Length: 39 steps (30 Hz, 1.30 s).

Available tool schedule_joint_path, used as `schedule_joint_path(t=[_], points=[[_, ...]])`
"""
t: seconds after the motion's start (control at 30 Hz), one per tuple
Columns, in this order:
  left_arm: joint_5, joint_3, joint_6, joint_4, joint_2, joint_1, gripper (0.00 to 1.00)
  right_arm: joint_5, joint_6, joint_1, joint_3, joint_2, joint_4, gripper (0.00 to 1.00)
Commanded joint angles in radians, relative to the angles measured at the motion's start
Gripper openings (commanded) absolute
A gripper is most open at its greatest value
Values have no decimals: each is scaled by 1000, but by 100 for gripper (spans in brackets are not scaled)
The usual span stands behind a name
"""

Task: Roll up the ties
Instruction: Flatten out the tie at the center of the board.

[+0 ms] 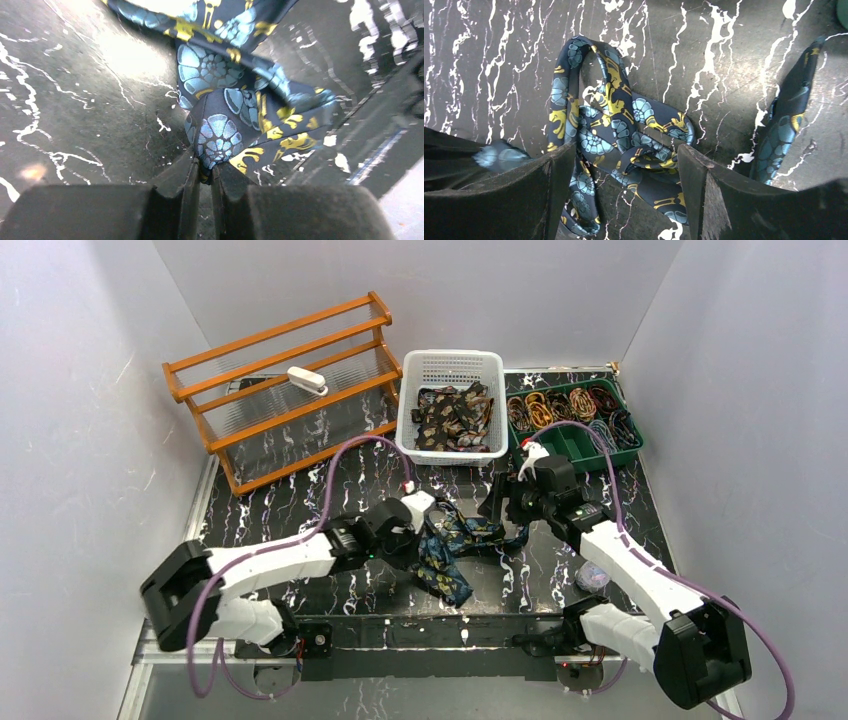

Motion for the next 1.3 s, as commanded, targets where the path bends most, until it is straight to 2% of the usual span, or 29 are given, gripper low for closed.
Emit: schedule_joint_path(t=[0.0, 0.07, 0.17, 0.33, 0.5, 0.57, 0.73, 0.83, 0.9, 1.07, 1.2, 1.27], points=[[15, -39, -36, -28, -201, 64, 8, -72, 28, 3, -25, 0, 56, 82], [-28, -61, -74, -57, -267, 98, 6, -93, 44, 6, -35, 1, 78, 81], [-154, -48, -128, -194, -337, 132, 5, -108, 35, 24, -37, 5, 106, 81], [-376, 0, -181, -388, -432, 164, 7, -48, -30, 97, -46, 34, 138, 80], [-529, 42, -231, -542, -440, 208, 10, 52, 7, 140, -34, 112, 93, 81], [-571, 41, -262, -588, -420, 226, 13, 94, 46, 148, -18, 137, 14, 80], [-590, 24, -314, -592, -354, 248, 23, 144, 153, 180, -51, 111, -104, 73], [-601, 26, -343, -594, -299, 269, 29, 104, 206, 202, -109, 41, -109, 66], [-598, 20, -362, -586, -278, 283, 35, 85, 263, 215, -155, 1, -105, 68], [-584, 13, -395, -585, -283, 300, 42, 115, 365, 266, -228, -67, -125, 71], [-507, -10, -396, -551, -352, 300, 48, 151, 328, 277, -176, -131, -141, 74], [-454, -31, -409, -541, -390, 300, 53, 226, 340, 277, -132, -165, -189, 74]])
